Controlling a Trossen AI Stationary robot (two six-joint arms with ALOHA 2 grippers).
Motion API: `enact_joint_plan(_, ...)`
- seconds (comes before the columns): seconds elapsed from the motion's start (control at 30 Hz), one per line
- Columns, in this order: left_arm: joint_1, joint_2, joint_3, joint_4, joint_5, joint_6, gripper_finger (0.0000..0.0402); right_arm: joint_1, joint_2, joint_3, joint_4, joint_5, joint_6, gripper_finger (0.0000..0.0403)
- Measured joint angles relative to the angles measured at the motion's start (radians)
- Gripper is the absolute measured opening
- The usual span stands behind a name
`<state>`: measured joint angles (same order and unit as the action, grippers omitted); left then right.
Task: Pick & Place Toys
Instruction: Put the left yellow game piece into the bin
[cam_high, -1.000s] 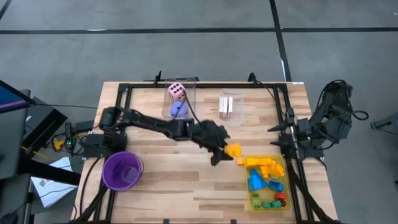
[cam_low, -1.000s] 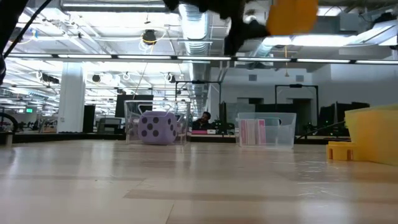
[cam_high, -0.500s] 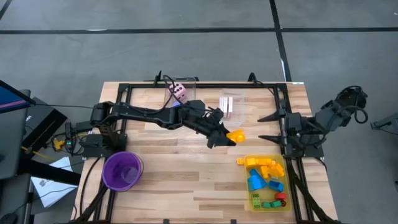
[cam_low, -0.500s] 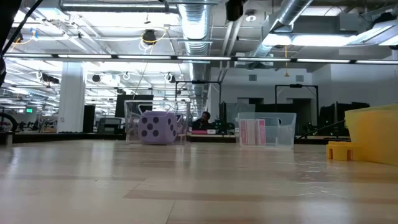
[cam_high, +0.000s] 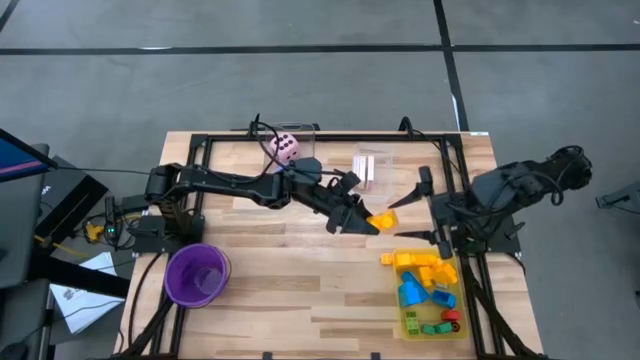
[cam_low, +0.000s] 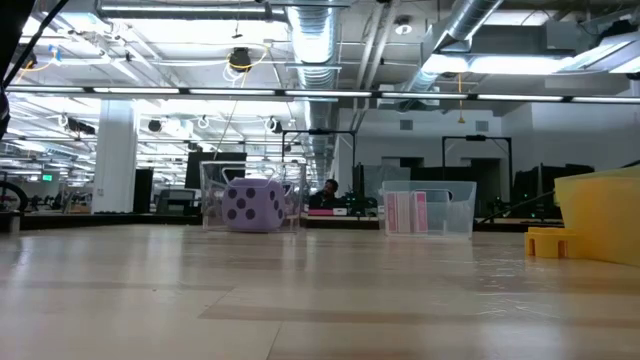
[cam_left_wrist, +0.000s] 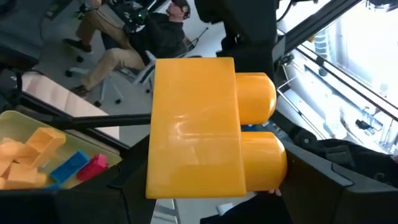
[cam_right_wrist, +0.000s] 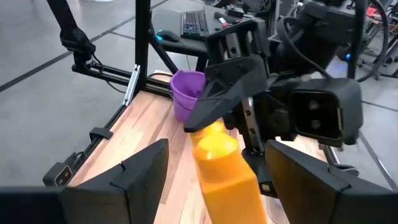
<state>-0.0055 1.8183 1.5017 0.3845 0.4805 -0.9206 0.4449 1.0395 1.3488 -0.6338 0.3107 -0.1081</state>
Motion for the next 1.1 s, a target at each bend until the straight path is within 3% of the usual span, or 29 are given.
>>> enact_joint_plan(0.47, 0.0, 0.0, 0.0, 0.157, 0.025, -0.076, 0.0263, -0.038, 0.046, 0.017, -0.002, -0.026, -0.027, 0.0261)
enact_joint_plan(0.9, 0.009, 0.0, 0.0, 0.148, 0.032, -0.083, 0.0263, -0.073, 0.046, 0.017, 0.014, -0.059, -0.05, 0.0258)
enact_joint_plan(1.1, 0.012, 0.0, 0.0, 0.147, 0.032, -0.083, 0.0263, -0.093, 0.066, 0.016, 0.009, -0.079, -0.039, 0.0206)
